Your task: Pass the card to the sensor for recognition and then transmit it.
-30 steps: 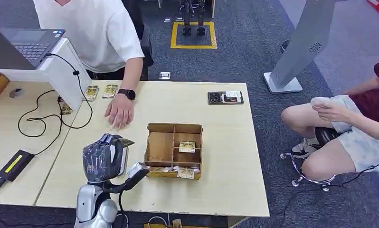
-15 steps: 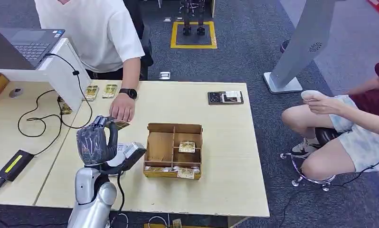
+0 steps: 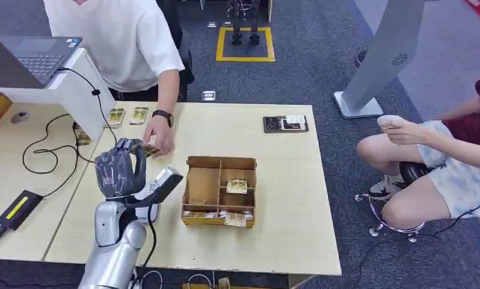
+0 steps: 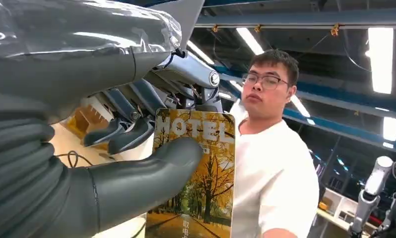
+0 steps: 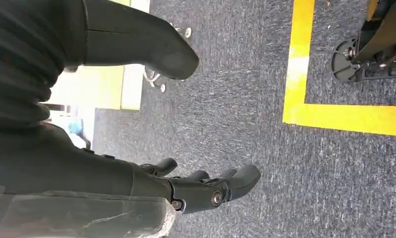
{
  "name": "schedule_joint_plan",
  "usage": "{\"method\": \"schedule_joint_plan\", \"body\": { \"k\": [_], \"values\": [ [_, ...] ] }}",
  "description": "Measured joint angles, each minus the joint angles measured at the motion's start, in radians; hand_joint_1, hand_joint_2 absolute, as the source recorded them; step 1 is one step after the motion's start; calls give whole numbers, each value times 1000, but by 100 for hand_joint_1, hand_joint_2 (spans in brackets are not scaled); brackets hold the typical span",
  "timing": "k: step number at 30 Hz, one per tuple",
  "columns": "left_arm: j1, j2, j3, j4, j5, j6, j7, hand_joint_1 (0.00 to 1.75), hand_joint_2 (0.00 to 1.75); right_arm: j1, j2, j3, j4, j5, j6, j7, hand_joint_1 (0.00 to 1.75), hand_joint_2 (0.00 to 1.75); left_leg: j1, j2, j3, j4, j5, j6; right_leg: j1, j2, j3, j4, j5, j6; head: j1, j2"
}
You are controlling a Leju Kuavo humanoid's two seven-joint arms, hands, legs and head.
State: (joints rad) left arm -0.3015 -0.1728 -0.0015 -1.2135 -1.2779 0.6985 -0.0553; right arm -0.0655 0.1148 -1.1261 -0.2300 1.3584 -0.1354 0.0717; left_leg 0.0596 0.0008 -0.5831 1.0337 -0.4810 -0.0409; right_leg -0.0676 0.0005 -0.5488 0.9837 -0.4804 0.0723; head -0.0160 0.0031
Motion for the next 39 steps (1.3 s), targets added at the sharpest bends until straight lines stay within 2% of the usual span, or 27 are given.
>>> {"method": "schedule_joint_plan", "body": {
  "k": [5,37,38,39],
  "values": [
    [-7,6,-1,16,-1,0,18,175,175,-2,0,2,1,0,-2,0,0,175,0,0,0,0,0,0,0,0,0,0,0,0,0,0],
    [-23,14,-19,53,5,0,9,173,175,-6,0,8,6,0,-8,2,0,175,0,0,0,0,0,0,0,0,0,0,0,0,0,0],
    [-23,13,-20,53,3,0,7,51,175,-6,0,8,6,0,-8,2,0,175,0,0,0,0,0,0,0,0,0,0,0,0,0,0],
    [-23,13,-22,53,0,0,4,0,175,-6,0,8,6,0,-8,2,0,175,0,0,0,0,0,0,0,0,0,0,0,0,0,0]
  ]
}}
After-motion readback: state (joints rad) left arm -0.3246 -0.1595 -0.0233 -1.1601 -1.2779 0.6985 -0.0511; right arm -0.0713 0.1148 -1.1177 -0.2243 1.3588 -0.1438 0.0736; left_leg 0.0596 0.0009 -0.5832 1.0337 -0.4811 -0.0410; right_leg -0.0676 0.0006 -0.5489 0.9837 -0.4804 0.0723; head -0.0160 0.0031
